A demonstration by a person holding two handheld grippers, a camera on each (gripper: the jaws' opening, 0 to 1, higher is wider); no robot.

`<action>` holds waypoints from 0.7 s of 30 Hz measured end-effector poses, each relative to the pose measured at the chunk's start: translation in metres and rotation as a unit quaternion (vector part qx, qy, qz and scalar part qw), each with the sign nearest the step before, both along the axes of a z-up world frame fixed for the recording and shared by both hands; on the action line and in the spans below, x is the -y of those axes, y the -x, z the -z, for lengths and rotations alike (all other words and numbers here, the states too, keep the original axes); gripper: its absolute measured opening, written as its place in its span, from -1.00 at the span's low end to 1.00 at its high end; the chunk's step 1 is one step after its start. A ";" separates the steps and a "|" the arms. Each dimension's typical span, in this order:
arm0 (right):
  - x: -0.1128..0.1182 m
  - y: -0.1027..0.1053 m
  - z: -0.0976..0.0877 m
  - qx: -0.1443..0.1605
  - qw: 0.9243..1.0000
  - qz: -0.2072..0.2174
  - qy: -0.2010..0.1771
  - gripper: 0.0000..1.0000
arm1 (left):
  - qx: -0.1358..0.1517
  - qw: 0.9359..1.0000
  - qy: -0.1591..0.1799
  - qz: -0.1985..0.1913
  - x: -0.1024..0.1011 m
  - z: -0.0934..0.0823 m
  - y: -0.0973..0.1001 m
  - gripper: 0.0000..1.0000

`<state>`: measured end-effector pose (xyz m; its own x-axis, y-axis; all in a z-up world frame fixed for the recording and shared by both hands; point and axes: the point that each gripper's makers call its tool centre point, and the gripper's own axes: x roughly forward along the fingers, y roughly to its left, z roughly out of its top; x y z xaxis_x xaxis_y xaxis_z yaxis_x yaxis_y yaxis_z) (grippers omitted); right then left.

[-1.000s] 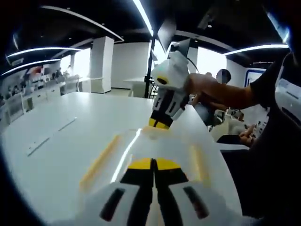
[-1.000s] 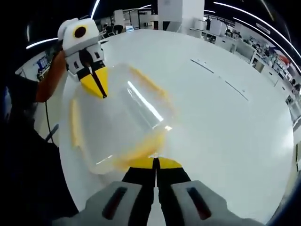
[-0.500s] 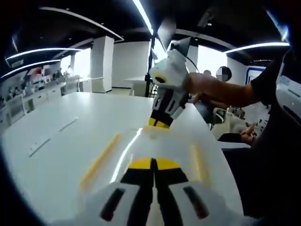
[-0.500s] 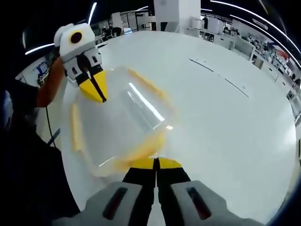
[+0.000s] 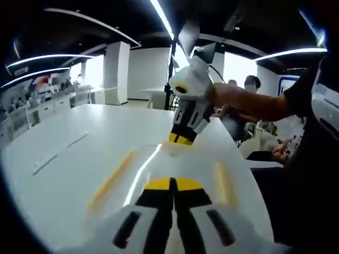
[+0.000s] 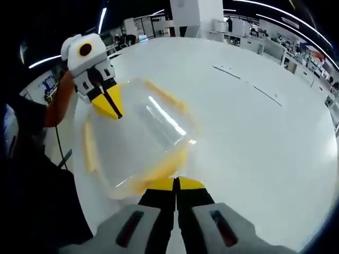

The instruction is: Snap each plastic latch of the storage box into its locked position after aligning the lid with the box until every specified latch is closed and the lid sits flush.

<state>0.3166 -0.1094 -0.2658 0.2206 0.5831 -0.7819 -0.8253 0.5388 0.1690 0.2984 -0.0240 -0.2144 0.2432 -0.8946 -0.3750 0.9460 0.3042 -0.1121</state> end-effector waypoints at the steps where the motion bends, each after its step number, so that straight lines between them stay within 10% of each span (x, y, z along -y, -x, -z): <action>1: 0.000 0.000 0.000 -0.001 1.000 0.002 -0.004 -1.00 | -0.004 1.000 0.003 0.002 0.002 0.000 0.001 -1.00; 21: -0.004 0.002 0.000 -0.022 0.999 0.015 -0.032 -1.00 | 0.002 1.000 0.002 0.009 0.010 0.001 0.003 -1.00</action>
<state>0.3145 -0.1054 -0.2658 0.2044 0.6255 -0.7530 -0.7999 0.5501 0.2399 0.2951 -0.0339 -0.2152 0.2278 -0.9005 -0.3705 0.9520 0.2859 -0.1096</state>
